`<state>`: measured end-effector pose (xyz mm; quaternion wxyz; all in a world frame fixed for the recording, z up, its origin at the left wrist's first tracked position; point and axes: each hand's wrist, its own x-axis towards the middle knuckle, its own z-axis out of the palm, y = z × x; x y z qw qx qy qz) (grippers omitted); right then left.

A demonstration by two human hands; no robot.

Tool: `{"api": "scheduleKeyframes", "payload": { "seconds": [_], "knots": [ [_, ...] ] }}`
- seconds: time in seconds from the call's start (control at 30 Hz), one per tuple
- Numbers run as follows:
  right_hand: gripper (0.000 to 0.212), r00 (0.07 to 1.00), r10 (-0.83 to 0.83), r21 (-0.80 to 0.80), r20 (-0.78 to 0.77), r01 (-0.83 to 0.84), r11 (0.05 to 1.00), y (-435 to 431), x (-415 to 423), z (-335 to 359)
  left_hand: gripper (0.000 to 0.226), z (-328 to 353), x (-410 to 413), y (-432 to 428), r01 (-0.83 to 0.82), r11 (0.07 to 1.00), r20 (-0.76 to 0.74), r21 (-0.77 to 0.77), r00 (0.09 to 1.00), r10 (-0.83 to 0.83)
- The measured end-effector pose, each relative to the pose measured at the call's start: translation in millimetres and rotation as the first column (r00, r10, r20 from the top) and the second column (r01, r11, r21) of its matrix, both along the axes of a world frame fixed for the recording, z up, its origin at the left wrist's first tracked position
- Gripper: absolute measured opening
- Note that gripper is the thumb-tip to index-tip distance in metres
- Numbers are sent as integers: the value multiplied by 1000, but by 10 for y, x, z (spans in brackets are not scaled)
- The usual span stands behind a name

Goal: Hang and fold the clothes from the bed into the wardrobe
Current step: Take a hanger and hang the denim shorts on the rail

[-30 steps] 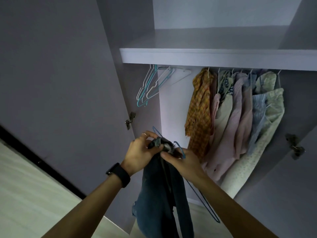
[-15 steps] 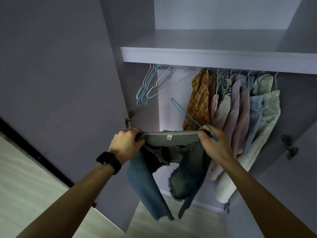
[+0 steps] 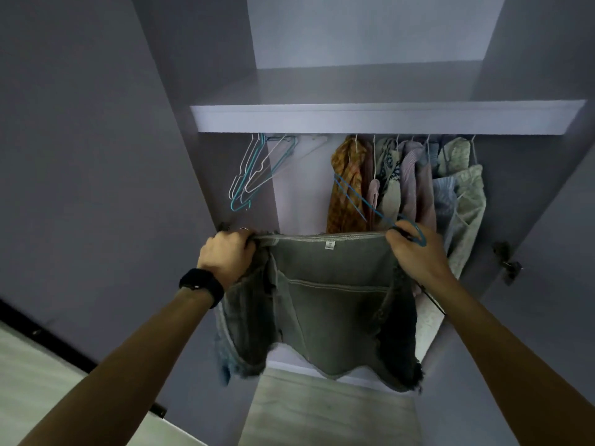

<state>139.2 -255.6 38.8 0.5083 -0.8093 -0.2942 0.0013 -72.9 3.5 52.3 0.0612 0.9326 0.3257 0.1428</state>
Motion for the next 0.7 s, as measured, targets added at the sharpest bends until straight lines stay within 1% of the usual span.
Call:
{"api": "scheduleKeyframes", "payload": {
  "seconds": [0.03,0.07,0.1,0.17,0.23,0.3,0.33,0.4,0.43,0.5,0.57,0.63,0.7],
  "knots": [
    [24,1000,-7,-6,8,7,1000,-39,20,-6,28,-11,27,-1,4,1000,-10,21,1000,-4],
    [23,1000,-9,-22,10,10,1000,-72,35,-14,28,-17,52,-9,11,1000,12,11,1000,-11],
    [23,1000,-7,-43,8,8,999,-98,52,-34,27,-19,75,-11,19,999,51,-32,999,-17],
    [24,1000,-23,-94,-4,22,995,-149,116,-93,19,7,104,-5,63,983,130,-175,991,-40],
    [27,997,-76,-190,-16,72,979,-207,177,-156,10,88,110,5,132,926,143,-353,986,-86],
    [29,997,-71,-286,-36,58,956,-266,198,-228,7,196,163,-2,192,867,146,-459,979,-140],
    [27,997,-44,-301,-58,24,953,-289,167,-252,3,244,206,-9,214,858,152,-467,975,-160],
    [29,994,-27,-257,-103,0,967,-334,56,-275,6,321,321,-18,248,876,150,-413,968,-203],
    [31,991,-22,-212,-136,-8,977,-366,-25,-274,8,341,387,-30,259,886,124,-384,966,-229],
    [36,964,34,-85,-263,-58,995,-462,-189,-277,13,342,506,-79,258,898,-7,-357,960,-279],
    [44,930,101,-13,-354,-113,993,-618,-299,-287,18,286,605,-120,208,894,-147,-397,947,-285],
    [52,928,150,-41,-342,-174,984,-763,-406,-295,15,251,656,-111,153,853,-191,-499,940,-281],
    [48,936,156,-81,-317,-190,978,-874,-529,-296,11,270,742,-109,126,830,-270,-543,910,-315]
  ]
}}
